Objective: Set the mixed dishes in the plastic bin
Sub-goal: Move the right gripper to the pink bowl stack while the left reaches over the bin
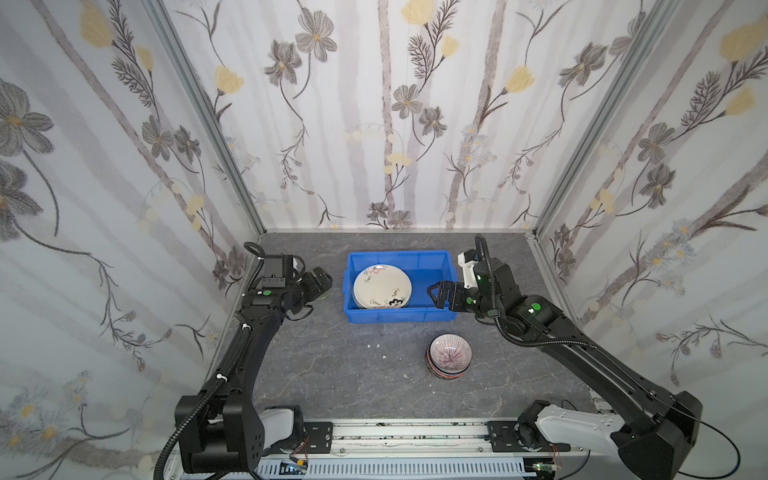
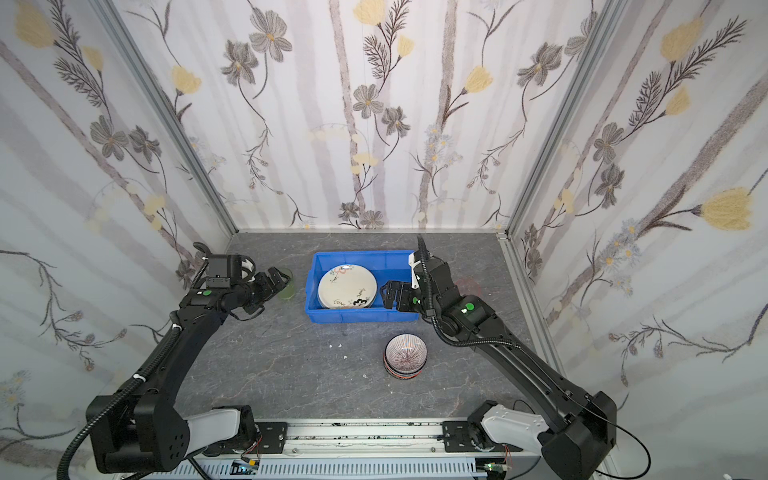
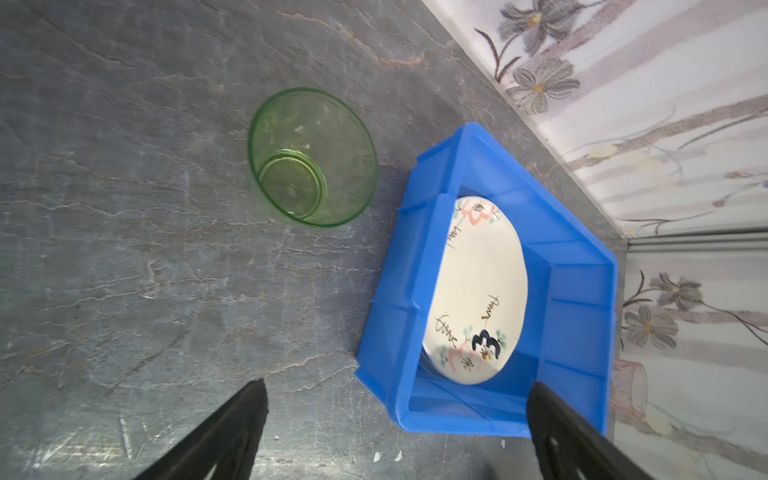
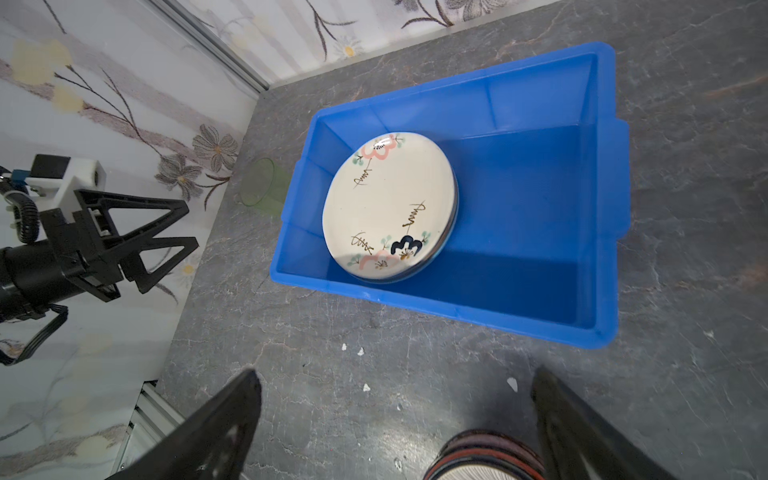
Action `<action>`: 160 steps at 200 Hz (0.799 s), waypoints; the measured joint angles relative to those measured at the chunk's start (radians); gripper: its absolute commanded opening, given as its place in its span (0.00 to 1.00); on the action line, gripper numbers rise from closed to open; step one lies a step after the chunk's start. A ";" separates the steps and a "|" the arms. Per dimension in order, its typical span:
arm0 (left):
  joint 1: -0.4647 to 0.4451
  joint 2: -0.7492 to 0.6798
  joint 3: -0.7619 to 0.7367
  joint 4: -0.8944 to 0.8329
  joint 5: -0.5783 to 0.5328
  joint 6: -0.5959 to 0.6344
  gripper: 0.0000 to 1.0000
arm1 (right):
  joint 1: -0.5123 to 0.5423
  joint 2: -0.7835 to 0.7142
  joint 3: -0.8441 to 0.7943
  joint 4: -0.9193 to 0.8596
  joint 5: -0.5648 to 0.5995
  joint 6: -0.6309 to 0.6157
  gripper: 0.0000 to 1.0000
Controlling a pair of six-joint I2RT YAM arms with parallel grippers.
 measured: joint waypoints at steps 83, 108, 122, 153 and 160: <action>-0.357 0.072 0.111 -0.018 0.062 0.080 1.00 | 0.062 -0.293 -0.155 -0.311 0.094 0.164 0.86; -0.446 0.116 0.157 -0.019 0.052 0.106 1.00 | 0.069 -0.349 -0.194 -0.373 0.084 0.190 0.81; -0.473 0.141 0.175 -0.019 0.048 0.119 1.00 | 0.074 -0.356 -0.203 -0.401 0.069 0.196 0.79; -0.513 0.189 0.211 -0.020 0.038 0.131 1.00 | 0.083 -0.364 -0.223 -0.429 0.063 0.204 0.71; -0.519 0.197 0.217 -0.020 0.038 0.132 1.00 | 0.084 -0.363 -0.229 -0.432 0.055 0.207 0.69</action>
